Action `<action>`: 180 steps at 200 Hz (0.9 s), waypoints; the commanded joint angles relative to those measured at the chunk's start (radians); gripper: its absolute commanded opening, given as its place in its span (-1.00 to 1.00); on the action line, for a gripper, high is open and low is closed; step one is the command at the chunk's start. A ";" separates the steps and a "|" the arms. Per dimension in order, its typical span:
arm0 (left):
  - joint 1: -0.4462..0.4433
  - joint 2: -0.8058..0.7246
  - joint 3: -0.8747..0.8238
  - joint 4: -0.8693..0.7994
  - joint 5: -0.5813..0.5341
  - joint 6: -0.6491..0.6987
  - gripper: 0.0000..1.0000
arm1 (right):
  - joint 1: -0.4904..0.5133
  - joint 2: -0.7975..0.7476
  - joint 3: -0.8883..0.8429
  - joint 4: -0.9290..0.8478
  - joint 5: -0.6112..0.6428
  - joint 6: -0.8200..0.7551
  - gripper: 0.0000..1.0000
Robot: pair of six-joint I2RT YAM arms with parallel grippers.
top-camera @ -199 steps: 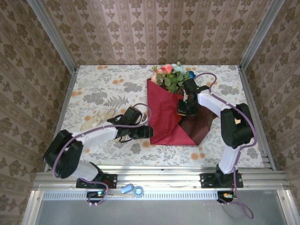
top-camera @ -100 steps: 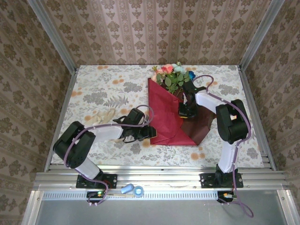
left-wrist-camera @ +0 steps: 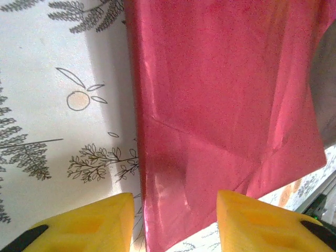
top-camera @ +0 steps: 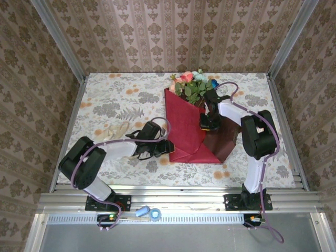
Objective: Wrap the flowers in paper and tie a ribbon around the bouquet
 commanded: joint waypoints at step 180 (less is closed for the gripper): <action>-0.014 0.076 -0.079 0.353 0.027 -0.281 -1.00 | -0.019 -0.089 0.018 -0.100 0.008 0.054 -0.17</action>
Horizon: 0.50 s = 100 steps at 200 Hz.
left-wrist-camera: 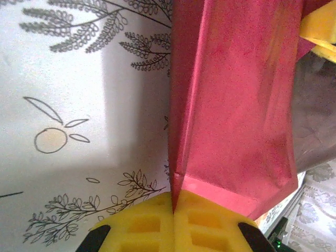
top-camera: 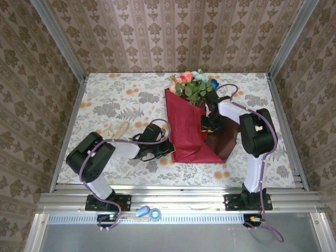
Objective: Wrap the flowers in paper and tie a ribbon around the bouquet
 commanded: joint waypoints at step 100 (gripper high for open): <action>0.005 -0.004 -0.004 0.113 0.078 -0.180 -1.00 | 0.538 -0.787 -0.875 0.891 0.167 1.559 0.23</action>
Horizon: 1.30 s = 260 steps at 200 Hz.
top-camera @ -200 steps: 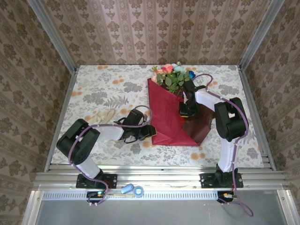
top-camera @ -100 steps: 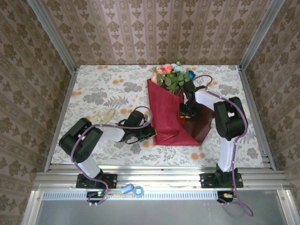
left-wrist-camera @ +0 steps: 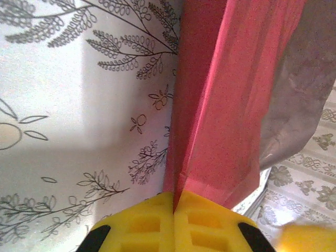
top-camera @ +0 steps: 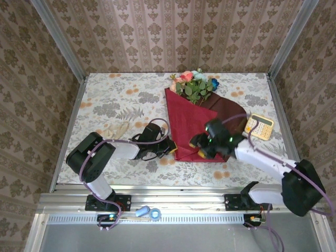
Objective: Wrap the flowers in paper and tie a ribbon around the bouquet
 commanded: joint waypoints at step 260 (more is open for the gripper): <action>0.082 0.020 -0.014 0.017 0.153 -0.065 -1.00 | 0.495 0.480 -0.254 1.138 0.924 1.063 -1.00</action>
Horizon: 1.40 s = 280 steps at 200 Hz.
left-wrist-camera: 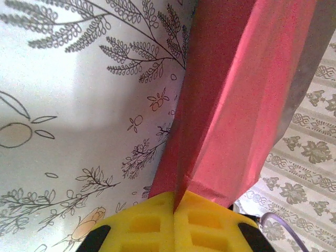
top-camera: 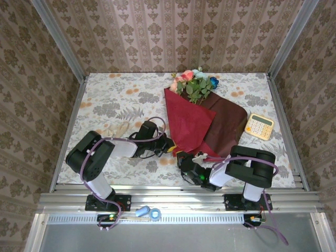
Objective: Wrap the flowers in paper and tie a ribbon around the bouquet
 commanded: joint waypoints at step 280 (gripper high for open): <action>0.046 0.133 0.069 0.131 0.068 0.043 -0.41 | 0.005 -0.256 0.037 -0.387 -0.047 0.335 -1.00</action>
